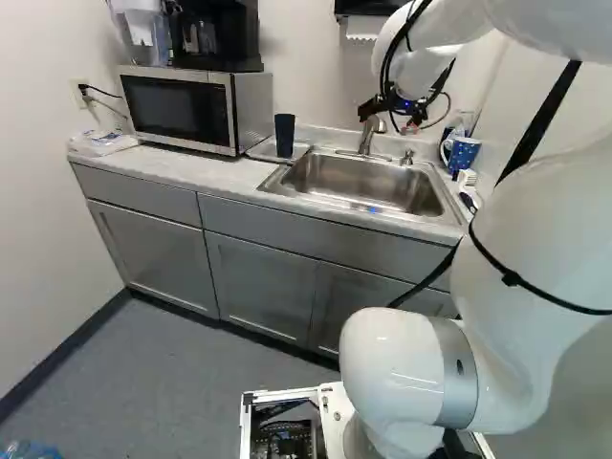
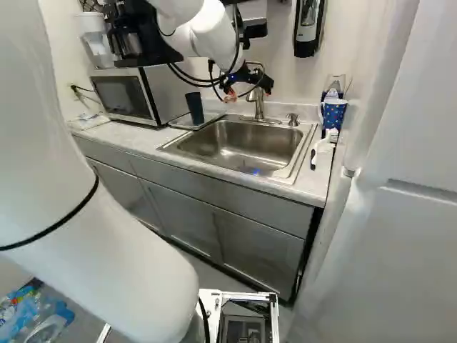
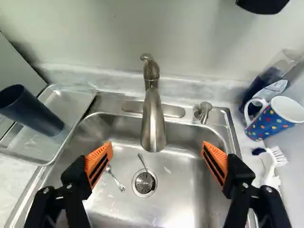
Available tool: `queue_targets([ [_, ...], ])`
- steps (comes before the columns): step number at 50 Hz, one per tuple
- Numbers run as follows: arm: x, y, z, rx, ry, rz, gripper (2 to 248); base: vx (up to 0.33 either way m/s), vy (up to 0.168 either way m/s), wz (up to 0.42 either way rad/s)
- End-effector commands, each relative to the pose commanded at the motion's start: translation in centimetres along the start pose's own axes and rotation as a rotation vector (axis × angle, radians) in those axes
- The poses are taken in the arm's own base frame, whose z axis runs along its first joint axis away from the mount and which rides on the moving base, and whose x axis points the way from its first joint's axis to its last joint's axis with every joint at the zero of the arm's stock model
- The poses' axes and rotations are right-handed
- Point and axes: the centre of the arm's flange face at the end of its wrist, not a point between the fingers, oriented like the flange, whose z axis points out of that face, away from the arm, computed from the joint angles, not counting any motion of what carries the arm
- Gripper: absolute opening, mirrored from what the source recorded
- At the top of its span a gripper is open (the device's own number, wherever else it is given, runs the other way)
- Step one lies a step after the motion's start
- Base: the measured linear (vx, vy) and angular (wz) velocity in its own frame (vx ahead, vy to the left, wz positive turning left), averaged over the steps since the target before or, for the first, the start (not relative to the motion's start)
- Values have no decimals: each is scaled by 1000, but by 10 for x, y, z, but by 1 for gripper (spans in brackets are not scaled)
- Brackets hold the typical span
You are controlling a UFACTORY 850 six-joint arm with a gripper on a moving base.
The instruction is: Rinse the cup and place it in the tray
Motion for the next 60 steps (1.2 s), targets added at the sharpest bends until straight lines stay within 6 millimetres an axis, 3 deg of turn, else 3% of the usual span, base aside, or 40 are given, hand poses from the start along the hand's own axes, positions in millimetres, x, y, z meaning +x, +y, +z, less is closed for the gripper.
queue_targets([
  [20,-26,3,-16,-1,-139,6,247,0,0,0],
  [60,-26,4,-17,-1,-140,7,247,0,0,0],
])
